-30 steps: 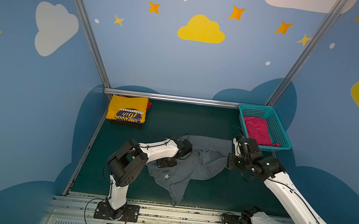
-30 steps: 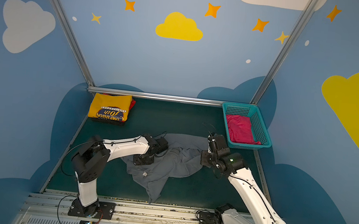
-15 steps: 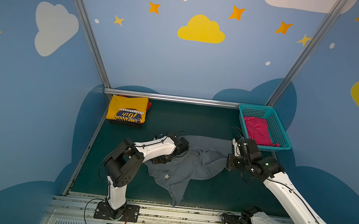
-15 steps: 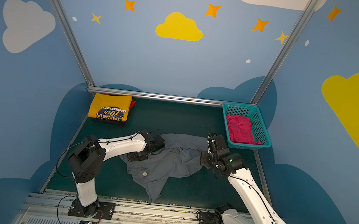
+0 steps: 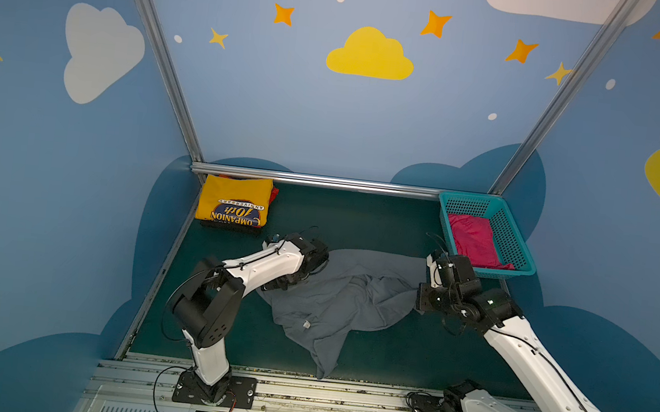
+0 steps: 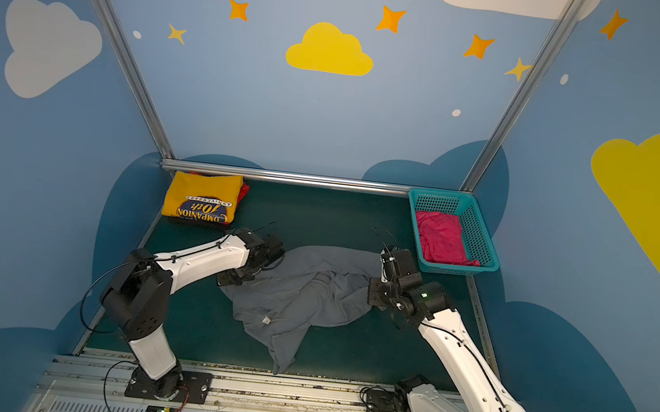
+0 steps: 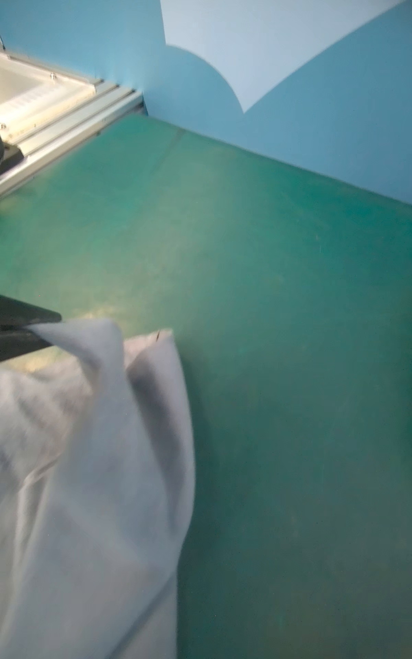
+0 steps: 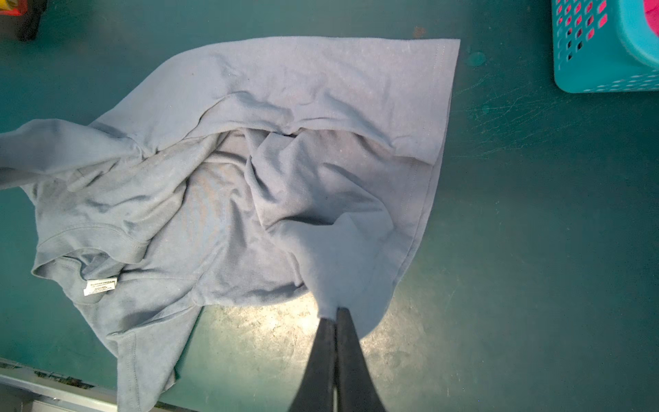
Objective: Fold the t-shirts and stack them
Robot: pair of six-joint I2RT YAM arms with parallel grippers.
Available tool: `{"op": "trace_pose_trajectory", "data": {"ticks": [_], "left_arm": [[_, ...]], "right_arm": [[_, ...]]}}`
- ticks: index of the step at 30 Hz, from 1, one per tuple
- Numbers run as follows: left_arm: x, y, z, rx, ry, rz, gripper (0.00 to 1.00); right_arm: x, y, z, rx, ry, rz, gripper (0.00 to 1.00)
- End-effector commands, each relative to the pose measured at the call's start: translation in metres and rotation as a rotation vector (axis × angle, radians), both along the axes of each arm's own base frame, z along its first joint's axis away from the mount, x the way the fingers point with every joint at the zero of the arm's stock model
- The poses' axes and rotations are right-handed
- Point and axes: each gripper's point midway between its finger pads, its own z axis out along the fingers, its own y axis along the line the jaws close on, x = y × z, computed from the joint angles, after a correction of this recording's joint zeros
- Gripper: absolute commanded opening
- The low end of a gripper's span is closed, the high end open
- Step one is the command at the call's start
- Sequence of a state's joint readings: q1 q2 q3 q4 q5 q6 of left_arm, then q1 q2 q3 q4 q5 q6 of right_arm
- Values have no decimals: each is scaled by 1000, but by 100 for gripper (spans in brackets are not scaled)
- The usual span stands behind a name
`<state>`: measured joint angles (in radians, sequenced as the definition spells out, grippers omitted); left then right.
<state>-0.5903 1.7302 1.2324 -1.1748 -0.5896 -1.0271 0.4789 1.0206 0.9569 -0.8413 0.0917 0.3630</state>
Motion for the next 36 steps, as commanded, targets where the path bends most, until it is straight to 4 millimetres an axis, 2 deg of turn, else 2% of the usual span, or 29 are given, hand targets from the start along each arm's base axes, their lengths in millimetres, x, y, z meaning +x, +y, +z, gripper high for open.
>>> {"op": "trace_pose_trajectory", "data": {"ticks": [1, 4, 7, 13, 19, 24, 29, 32, 36], "left_arm": [[-4, 18, 12, 1, -20, 12, 5], [1, 17, 17, -100, -66, 15, 5], [16, 9, 36, -241, -156, -2, 5], [50, 3, 112, -479, -372, -62, 5], [64, 13, 197, -566, -589, -148, 5], [59, 32, 261, -583, -770, -191, 5], [43, 43, 323, -594, -926, -246, 5], [30, 47, 351, -588, -1010, -267, 5], [15, 59, 376, -544, -1101, -260, 5]], "right_arm": [[1, -1, -1, 8, 1, -12, 0], [3, 0, -2, 2, 3, -10, 0], [7, -1, 3, -7, -5, -4, 0], [24, -3, 45, -10, -105, 35, 0], [38, -11, 88, 6, -172, 42, 0], [44, -22, 126, 11, -249, 38, 0], [38, -33, 178, 9, -369, 32, 0], [29, -38, 200, 6, -433, 29, 0], [19, -53, 220, -37, -506, -13, 0]]}}
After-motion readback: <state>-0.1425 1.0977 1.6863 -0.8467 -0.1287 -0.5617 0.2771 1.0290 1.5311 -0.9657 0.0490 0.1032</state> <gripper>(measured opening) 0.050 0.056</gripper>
